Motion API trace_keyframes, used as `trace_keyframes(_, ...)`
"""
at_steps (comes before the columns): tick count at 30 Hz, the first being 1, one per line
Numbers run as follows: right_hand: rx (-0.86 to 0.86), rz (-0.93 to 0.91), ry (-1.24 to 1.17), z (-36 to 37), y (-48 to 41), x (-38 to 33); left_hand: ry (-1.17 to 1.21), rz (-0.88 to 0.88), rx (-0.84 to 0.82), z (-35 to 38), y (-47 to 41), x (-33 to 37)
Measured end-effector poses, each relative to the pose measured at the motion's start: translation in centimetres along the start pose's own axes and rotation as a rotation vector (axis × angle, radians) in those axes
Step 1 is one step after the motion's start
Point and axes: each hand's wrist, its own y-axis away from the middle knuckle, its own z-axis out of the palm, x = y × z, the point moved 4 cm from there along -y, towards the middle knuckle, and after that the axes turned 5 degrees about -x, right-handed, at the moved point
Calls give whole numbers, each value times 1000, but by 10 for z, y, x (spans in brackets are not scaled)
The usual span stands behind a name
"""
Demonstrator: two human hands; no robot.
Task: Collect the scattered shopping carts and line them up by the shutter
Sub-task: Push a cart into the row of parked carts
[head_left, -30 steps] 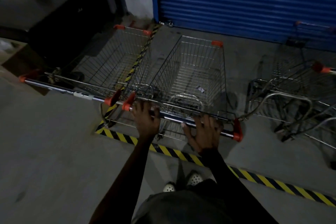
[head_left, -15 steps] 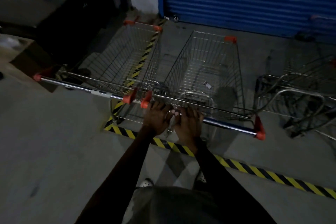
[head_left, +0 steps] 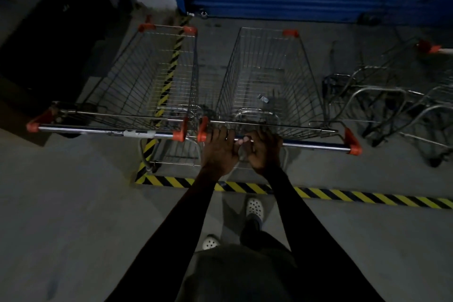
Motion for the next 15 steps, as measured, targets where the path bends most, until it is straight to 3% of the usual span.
trace_keyframes(11, -16, 43, 13, 20, -43, 21, 10, -7, 37, 12, -54, -12)
trace_keyframes(15, -77, 67, 5, 27, -65, 40, -37, -1, -69, 22, -79, -10)
